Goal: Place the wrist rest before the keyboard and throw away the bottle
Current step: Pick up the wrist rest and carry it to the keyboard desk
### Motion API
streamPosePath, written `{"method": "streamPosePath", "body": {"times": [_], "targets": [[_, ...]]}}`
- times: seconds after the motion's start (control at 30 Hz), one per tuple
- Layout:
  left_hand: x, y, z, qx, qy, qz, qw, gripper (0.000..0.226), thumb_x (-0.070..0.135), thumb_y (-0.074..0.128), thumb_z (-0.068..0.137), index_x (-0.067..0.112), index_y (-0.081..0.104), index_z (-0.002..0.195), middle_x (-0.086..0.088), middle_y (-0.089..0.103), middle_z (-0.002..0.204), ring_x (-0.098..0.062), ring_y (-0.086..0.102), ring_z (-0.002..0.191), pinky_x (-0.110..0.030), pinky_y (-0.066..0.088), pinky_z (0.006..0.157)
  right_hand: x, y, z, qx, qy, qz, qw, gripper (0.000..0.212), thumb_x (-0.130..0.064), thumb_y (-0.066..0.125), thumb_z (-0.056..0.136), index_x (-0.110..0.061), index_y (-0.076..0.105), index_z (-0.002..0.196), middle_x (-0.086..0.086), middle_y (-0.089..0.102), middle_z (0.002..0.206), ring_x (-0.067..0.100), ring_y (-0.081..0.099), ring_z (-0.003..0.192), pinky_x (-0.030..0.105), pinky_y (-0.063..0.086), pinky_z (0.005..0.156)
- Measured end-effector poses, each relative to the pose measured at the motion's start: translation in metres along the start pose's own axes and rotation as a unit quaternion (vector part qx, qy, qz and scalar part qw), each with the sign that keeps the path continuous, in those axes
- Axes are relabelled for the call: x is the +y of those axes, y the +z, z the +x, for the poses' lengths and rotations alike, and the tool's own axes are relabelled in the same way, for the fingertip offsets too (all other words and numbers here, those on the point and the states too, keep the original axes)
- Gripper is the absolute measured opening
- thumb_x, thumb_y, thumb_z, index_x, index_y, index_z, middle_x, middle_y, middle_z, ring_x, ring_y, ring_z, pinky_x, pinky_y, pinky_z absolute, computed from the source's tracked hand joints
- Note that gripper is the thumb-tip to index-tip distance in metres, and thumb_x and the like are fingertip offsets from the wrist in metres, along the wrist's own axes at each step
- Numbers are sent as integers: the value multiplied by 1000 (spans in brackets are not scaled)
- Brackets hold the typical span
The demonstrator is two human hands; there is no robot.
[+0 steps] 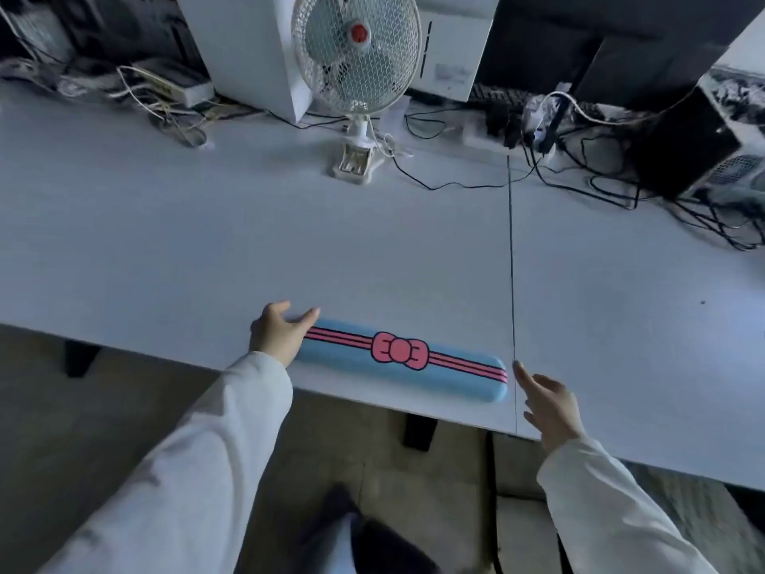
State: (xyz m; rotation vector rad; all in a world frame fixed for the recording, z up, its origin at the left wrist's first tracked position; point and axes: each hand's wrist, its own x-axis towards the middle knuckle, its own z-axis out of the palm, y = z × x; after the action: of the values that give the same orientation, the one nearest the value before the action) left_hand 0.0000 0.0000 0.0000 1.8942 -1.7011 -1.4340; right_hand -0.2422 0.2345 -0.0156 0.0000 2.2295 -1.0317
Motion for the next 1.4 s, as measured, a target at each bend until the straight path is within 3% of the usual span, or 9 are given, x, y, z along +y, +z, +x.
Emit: {"method": "streamPosePath", "body": {"times": [0.17, 0.3, 0.4, 0.47, 0.67, 0.87, 1.0, 1.3, 1.4], "targets": [[-16, 7, 19, -37, -40, 14, 998, 70, 45, 66, 74, 4, 52, 128, -17, 54, 138, -33, 48, 129, -39, 38, 107, 6, 18, 9, 16, 18, -21, 999, 39, -54, 65, 69, -20, 48, 79, -2, 43, 68, 23, 45, 84, 45, 42, 100], [-20, 11, 32, -35, -68, 6, 997, 73, 36, 68, 77, 2, 41, 136, -17, 51, 140, -32, 45, 132, -38, 37, 109, 8, 32, 21, 34, 34, 8, 999, 62, -43, 65, 76, 0, 53, 119, 13, 55, 103, 29, 53, 105, 46, 41, 103], [-26, 15, 43, -47, -80, -3, 996, 87, 47, 69, 60, 4, 45, 133, -16, 53, 137, -33, 45, 130, -48, 44, 103, 2, 38, 27, 38, 32, -27, 998, 37, -40, 63, 78, -7, 51, 67, 8, 43, 68, 28, 45, 77, 36, 44, 81], [-39, 21, 55, -46, -80, 5, 996, 93, 54, 63, 50, 11, 48, 130, -12, 57, 133, -32, 49, 126, -50, 47, 99, -1, 40, 32, 40, 27, -46, 998, 37, -33, 61, 81, -4, 55, 59, 8, 42, 60, 29, 43, 69, 36, 38, 69], [-60, 24, 70, -47, -90, -7, 995, 94, 63, 65, 36, 15, 58, 117, -9, 66, 119, -32, 59, 115, -52, 50, 95, 1, 40, 37, 42, 34, -42, 998, 27, -28, 66, 78, -2, 62, 84, 10, 60, 81, 29, 54, 83, 45, 48, 87], [-32, 13, 49, -56, -98, -46, 993, 49, 18, 74, 73, 7, 50, 115, -19, 61, 123, -37, 57, 115, -49, 46, 96, -8, 35, 36, 19, 32, -20, 999, 32, -20, 68, 77, 4, 64, 98, 10, 56, 73, 24, 49, 72, 33, 41, 68], [-34, 13, 40, -56, -86, -89, 991, 53, 10, 70, 77, 5, 43, 122, -18, 57, 127, -26, 53, 98, -47, 43, 98, -16, 35, 26, 4, 70, 99, 993, 45, -7, 64, 80, 0, 46, 121, 13, 55, 95, 28, 51, 95, 45, 46, 91], [-57, -8, 18, -6, -85, -147, 986, 54, 14, 73, 74, 8, 47, 120, -16, 58, 122, -36, 56, 114, -51, 46, 99, -34, 32, -2, -34, 21, 159, 986, 42, -6, 62, 81, -4, 49, 121, 16, 54, 108, 27, 52, 97, 26, 55, 64], [-71, -21, 4, 9, -89, -191, 977, 47, 15, 71, 76, 14, 46, 116, -13, 56, 120, -34, 55, 116, -51, 43, 103, -44, 34, -14, -72, -10, 165, 984, 43, -5, 60, 82, -1, 49, 123, 15, 55, 108, 26, 52, 97, 34, 51, 79]]}}
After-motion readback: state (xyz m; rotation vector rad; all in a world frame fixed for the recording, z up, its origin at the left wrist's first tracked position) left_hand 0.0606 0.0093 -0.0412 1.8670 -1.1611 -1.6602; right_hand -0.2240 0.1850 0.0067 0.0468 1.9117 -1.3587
